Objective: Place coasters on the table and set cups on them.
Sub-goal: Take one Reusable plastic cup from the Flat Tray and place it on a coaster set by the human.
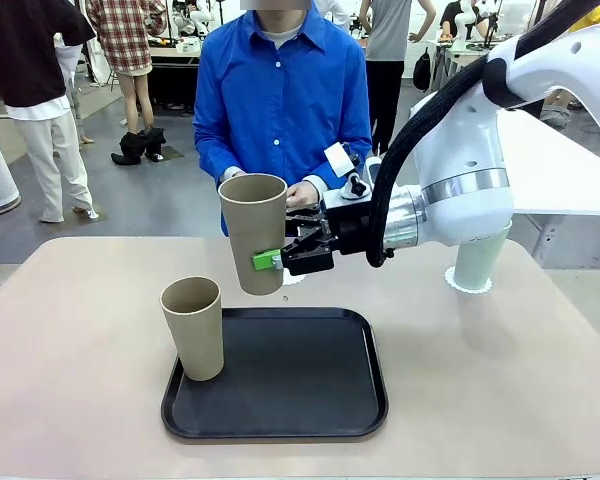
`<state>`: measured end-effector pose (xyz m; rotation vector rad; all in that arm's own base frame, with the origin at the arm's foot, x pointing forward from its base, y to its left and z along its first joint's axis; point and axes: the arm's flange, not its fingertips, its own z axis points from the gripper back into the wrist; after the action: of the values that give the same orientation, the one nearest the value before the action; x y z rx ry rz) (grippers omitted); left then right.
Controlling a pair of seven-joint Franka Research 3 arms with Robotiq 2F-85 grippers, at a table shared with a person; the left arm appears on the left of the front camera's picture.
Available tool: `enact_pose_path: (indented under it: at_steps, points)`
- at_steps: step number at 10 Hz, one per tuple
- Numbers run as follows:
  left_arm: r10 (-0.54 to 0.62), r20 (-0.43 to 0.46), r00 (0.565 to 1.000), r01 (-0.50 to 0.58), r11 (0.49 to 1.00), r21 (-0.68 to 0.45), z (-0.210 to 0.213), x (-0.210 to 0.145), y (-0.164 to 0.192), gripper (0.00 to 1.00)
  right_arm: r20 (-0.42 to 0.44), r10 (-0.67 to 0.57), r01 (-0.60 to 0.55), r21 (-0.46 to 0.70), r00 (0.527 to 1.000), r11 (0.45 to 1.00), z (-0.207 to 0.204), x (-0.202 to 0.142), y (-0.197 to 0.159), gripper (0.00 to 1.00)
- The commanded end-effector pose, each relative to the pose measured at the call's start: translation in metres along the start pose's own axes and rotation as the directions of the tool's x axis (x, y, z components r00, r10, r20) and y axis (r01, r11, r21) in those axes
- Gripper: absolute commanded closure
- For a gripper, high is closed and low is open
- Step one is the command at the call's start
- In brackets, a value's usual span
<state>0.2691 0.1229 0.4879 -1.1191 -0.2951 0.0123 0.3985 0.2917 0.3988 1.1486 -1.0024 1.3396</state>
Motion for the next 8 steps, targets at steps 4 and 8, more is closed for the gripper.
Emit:
enact_pose_path:
  at_steps: [4, 8]
  points:
    - [-0.011, 0.007, 1.0, 0.012, 1.0, -0.022, 0.001, 0.0, -0.001, 0.0, 0.02, -0.035, 0.036, -0.052, 0.999, 0.998, 0.013, -0.016, -0.106, 0.18]
    - [-0.011, 0.007, 1.0, 0.012, 1.0, -0.022, 0.001, 0.0, -0.001, 0.0, 0.03, -0.061, 0.062, -0.052, 0.998, 0.997, 0.012, -0.03, -0.166, 0.18]
